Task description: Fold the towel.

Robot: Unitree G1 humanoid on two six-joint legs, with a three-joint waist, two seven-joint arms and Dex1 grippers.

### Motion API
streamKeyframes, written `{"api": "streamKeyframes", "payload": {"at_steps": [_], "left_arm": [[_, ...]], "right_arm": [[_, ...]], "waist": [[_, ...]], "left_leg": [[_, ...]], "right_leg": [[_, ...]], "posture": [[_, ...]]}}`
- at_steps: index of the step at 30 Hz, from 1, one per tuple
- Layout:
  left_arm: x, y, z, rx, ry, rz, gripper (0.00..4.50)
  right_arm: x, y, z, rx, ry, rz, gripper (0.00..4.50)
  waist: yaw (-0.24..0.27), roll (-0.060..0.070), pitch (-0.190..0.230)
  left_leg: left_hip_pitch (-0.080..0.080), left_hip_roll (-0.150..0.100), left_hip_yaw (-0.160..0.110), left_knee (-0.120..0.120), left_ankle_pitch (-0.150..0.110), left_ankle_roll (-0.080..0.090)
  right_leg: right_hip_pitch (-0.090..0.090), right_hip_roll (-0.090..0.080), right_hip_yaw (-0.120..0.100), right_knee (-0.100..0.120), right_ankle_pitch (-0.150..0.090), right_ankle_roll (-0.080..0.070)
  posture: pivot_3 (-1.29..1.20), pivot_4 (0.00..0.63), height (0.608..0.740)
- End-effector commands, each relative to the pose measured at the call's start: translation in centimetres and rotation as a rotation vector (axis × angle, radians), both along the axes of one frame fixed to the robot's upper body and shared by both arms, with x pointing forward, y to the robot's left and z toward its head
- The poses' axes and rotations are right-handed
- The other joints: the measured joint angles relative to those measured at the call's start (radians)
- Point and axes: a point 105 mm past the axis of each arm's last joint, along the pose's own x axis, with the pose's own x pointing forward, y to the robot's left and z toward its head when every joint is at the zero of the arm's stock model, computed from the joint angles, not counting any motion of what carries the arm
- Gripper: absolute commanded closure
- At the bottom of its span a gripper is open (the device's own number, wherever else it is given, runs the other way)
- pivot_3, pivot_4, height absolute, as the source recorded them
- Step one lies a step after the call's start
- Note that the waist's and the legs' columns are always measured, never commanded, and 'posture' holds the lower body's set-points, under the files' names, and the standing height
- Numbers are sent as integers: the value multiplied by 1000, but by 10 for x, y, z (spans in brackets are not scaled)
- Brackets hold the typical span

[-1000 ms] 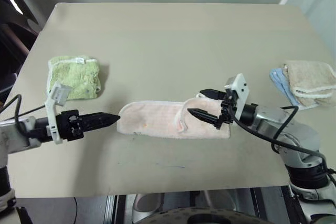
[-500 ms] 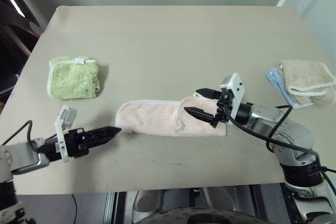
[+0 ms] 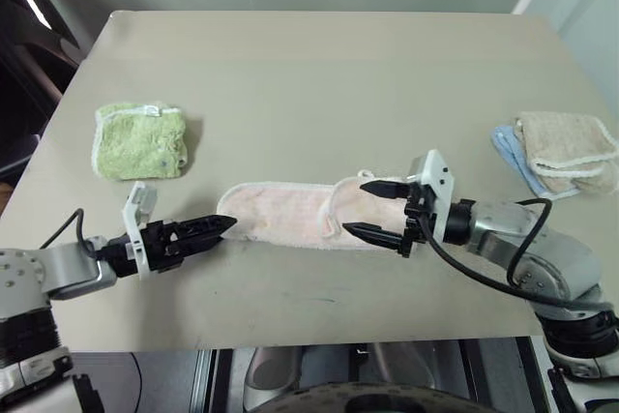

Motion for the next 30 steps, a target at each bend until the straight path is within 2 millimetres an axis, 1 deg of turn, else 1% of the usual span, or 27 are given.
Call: {"api": "streamKeyframes", "payload": {"at_steps": [1, 2, 3, 9, 12, 16, 19, 22, 24, 28, 30], "left_arm": [[4, -6, 8, -38, -22, -17, 0], [4, -8, 8, -38, -22, -20, 0], [4, -9, 8, -41, -21, -21, 0], [3, -11, 7, -37, -18, -16, 0], [2, -9, 7, -27, -14, -2, 525], [0, -4, 8, -11, -14, 20, 1914], [0, -2, 9, -2, -15, 31, 2827], [1, 0, 9, -1, -16, 50, 3862], [1, 2, 8, 3, -13, 59, 4446], [3, 5, 14, 5, -35, 70, 4446], [6, 5, 21, 33, -69, 52, 4446]], "right_arm": [[-11, 3, 15, 1, -34, 75, 34], [-11, 2, 15, -7, -35, 75, 34], [-11, 1, 15, -11, -35, 74, 34], [-10, 1, 13, -20, -37, 69, 34], [-11, 1, 12, -19, -34, 64, 0], [-10, -1, 8, -25, -30, 50, 0], [-9, -1, 7, -27, -31, 44, 0], [-8, -2, 7, -23, -32, 34, 0], [-8, -2, 6, -25, -31, 31, 0], [-10, -4, 5, -28, -25, 32, 0], [-12, -5, 4, -30, -23, 34, 0]], "waist": [[0, -1, 1], [0, -2, 1], [0, -2, 1], [0, -3, 1], [0, -3, 1], [-1, -3, 1], [-2, -3, 1], [-2, -3, 1], [-2, -3, 1], [-2, -3, 1], [-2, -3, 2]], "left_leg": [[0, 0, 0, 0, 2, -4], [0, 0, 0, 0, 5, -9], [0, 0, 0, 0, 5, -10], [0, 0, 0, -1, 5, -10], [0, 0, 0, -1, 5, -10], [0, 0, 0, -1, 5, -10], [0, 0, 0, -1, 4, -10], [0, 0, 0, -1, 4, -10], [0, 0, 0, -1, 4, -10], [0, 0, 0, -1, 4, -10], [0, 0, 0, -1, 4, -11]], "right_leg": [[0, 0, 0, 0, 0, 0], [0, 0, 0, 0, 0, 0], [0, 1, 0, 0, 0, 1], [0, 1, 0, -1, -1, 1], [0, 1, 0, -1, -1, 2], [0, 1, 0, -1, -1, 2], [0, 1, 0, -1, -2, 2], [0, 1, 0, -1, -2, 3], [0, 1, 0, -1, -1, 3], [0, 2, 0, -1, -1, 3], [0, 2, 0, -1, -1, 2]], "posture": [[0, 150, 733], [0, 150, 733], [0, 150, 733], [0, 150, 733], [0, 150, 733], [0, 150, 733], [0, 150, 733], [0, 150, 733], [0, 150, 733], [0, 150, 733], [0, 150, 733]]}}
